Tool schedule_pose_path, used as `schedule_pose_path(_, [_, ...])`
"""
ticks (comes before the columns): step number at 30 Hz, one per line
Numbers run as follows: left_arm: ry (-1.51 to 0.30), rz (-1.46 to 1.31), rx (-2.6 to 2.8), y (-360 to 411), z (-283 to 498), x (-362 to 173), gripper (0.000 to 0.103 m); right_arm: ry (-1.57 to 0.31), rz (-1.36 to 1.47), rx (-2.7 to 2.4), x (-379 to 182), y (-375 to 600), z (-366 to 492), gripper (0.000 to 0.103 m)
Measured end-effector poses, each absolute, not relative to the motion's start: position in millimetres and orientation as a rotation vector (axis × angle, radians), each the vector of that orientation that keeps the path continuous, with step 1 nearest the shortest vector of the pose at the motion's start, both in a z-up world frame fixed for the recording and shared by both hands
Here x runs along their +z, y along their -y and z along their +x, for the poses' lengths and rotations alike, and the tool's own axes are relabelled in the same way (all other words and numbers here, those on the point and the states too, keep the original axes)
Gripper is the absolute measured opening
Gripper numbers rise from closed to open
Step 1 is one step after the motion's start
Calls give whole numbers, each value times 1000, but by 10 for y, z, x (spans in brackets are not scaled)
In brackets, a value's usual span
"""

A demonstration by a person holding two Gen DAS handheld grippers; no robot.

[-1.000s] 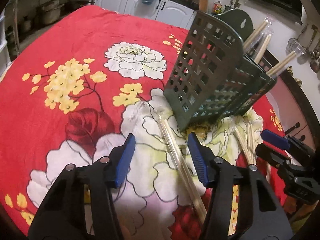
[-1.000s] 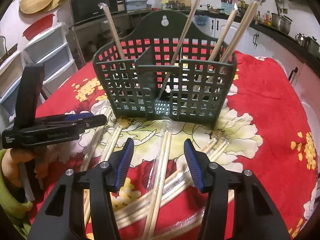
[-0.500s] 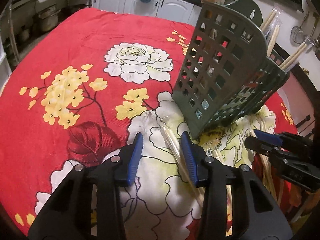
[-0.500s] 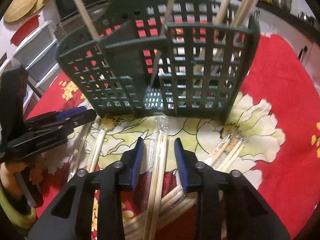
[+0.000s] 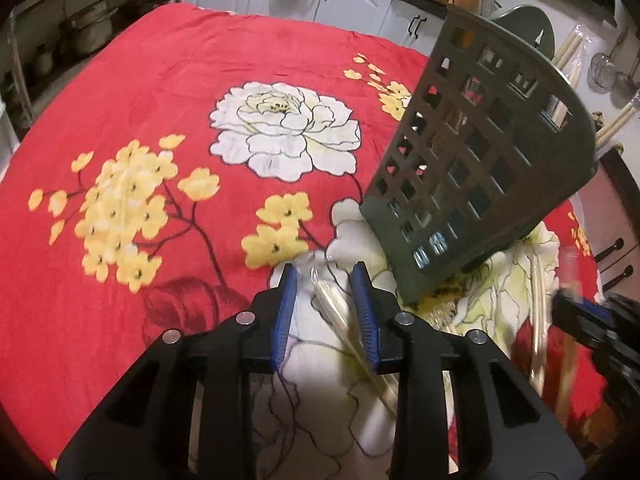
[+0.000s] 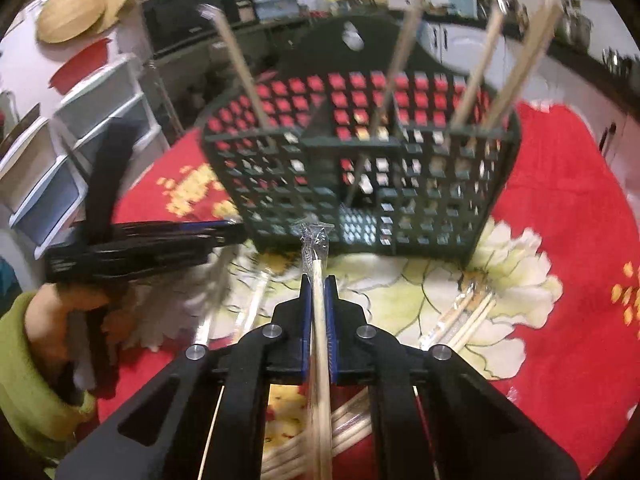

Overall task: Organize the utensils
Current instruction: 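Lower the left tool beside the caddy and close on a wrapped chopstick, then lift the chopstick upright with the left tool and carry it above the caddy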

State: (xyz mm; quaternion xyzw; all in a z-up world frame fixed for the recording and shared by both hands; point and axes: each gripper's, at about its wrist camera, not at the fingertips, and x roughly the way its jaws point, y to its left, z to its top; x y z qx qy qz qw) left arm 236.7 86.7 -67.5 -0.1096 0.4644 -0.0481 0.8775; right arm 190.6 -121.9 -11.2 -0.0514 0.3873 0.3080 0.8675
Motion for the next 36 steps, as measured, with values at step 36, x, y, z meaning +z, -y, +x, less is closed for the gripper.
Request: schedule_pose_path(36, [-662,-246,-320,-714,1631,508,3,-481,-45,664,858,1410,1476,6])
